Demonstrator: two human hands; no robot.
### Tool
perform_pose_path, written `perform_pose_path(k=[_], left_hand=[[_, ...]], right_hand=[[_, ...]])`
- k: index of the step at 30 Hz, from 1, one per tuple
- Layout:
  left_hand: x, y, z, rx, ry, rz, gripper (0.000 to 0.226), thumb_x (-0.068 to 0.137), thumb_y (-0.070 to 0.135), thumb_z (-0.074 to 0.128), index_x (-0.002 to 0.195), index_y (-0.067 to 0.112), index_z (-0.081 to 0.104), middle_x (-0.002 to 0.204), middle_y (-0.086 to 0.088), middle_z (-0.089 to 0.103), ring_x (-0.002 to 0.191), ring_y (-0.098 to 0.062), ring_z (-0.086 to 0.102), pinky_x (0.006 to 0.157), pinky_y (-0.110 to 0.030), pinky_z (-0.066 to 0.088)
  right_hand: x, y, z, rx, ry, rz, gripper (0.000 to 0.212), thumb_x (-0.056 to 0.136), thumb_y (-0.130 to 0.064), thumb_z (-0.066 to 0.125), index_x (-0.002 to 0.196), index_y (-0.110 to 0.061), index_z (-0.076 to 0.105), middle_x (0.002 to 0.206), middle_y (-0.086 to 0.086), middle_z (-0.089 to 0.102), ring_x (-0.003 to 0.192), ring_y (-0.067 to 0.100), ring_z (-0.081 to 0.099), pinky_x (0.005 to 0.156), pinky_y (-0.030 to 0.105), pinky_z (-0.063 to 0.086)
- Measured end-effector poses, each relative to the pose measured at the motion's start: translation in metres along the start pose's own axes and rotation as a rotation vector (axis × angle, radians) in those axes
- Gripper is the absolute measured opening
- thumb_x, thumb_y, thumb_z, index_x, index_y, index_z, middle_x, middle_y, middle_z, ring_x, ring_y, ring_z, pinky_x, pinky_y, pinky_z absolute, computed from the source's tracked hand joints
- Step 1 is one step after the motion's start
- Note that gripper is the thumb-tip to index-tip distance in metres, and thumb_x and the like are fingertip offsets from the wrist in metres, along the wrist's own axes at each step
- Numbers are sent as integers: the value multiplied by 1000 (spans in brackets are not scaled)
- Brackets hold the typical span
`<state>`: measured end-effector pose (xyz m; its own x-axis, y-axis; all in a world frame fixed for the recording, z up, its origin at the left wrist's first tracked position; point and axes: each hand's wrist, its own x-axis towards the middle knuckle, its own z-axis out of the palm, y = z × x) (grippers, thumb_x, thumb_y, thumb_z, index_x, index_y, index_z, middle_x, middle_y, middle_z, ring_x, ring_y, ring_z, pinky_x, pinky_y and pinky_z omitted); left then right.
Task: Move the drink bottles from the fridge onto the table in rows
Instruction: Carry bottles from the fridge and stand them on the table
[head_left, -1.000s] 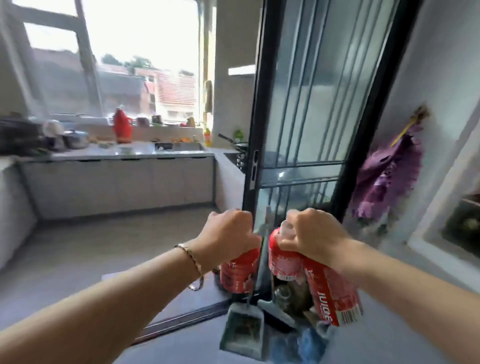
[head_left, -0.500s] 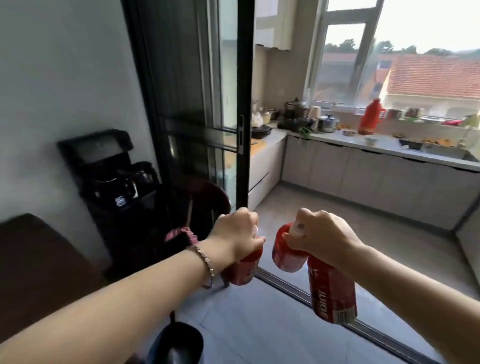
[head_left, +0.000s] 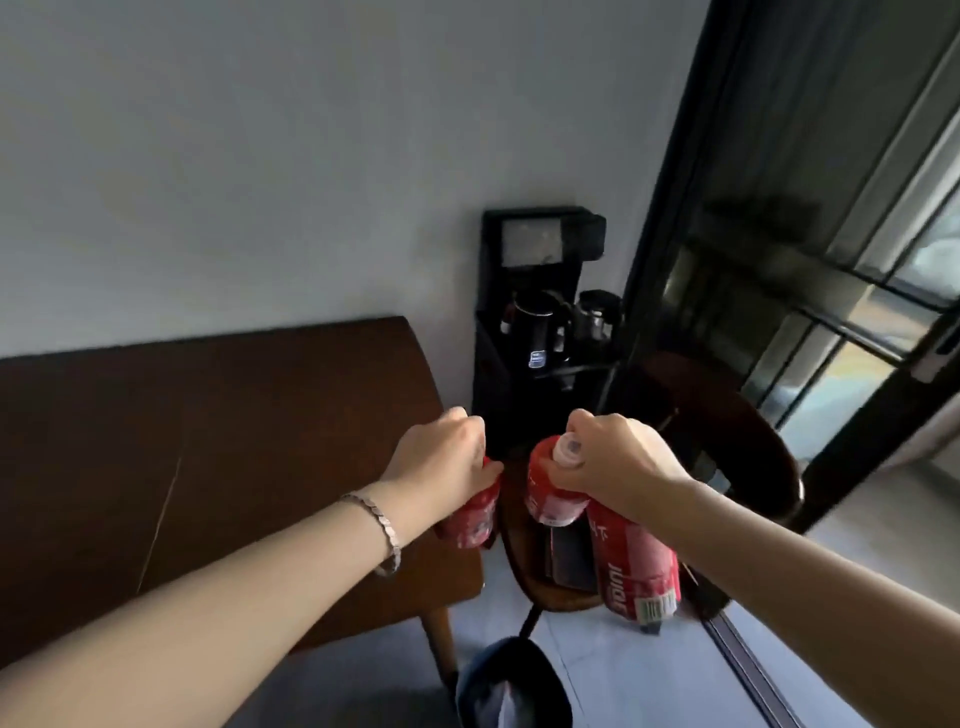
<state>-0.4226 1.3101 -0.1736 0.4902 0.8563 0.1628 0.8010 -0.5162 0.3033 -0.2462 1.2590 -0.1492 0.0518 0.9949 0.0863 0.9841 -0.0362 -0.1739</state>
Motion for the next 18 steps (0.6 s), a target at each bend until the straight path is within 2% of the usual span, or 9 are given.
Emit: perform_pose_path(k=[2, 5, 9, 12, 14, 16, 18], left_hand=[[8, -36, 3, 6, 29, -88, 28, 83, 40, 60, 71, 18, 48, 81, 3, 47, 66, -23, 58, 59, -32, 43], [19, -91, 12, -22, 46, -226, 29, 81, 42, 62, 68, 22, 46, 81, 4, 47, 66, -19, 57, 59, -30, 47], [37, -173, 23, -134, 81, -419, 28, 78, 45, 64, 69, 24, 49, 76, 11, 45, 67, -14, 55, 57, -25, 42], [56, -234, 31, -116, 61, -437, 29, 77, 48, 64, 72, 26, 46, 76, 12, 42, 66, -12, 51, 51, -20, 35], [72, -272, 38, -96, 19, -407, 29, 78, 49, 63, 73, 27, 44, 80, 11, 42, 64, -11, 49, 46, -16, 26], [92, -307, 44, -87, -18, -391, 30, 79, 49, 63, 76, 27, 43, 83, 9, 43, 65, -12, 49, 47, -15, 27], [114, -338, 49, -94, -31, -388, 30, 78, 49, 63, 78, 27, 44, 86, 8, 43, 69, -13, 51, 53, -17, 35]], right_hand=[[36, -15, 19, 38, -15, -71, 38, 81, -48, 58, 89, -11, 53, 79, 4, 64, 72, 25, 62, 64, 33, 49], [87, -44, 51, 78, -22, -166, 39, 80, -54, 58, 88, -16, 51, 75, -5, 56, 66, 18, 55, 58, 27, 38], [151, -89, 100, 138, -86, -206, 35, 80, -55, 59, 84, -21, 52, 76, -7, 59, 67, 13, 58, 56, 23, 41], [193, -120, 143, 154, -127, -205, 31, 79, -54, 60, 82, -24, 50, 76, -10, 56, 65, 9, 56, 51, 18, 36], [219, -137, 170, 173, -157, -171, 30, 79, -53, 61, 84, -26, 50, 81, -11, 57, 68, 9, 57, 56, 19, 41], [246, -152, 192, 193, -174, -127, 30, 79, -53, 61, 89, -27, 52, 85, -12, 58, 72, 7, 58, 62, 20, 48], [276, -164, 209, 198, -176, -99, 30, 79, -54, 61, 93, -28, 52, 87, -13, 57, 73, 6, 58, 62, 18, 47]])
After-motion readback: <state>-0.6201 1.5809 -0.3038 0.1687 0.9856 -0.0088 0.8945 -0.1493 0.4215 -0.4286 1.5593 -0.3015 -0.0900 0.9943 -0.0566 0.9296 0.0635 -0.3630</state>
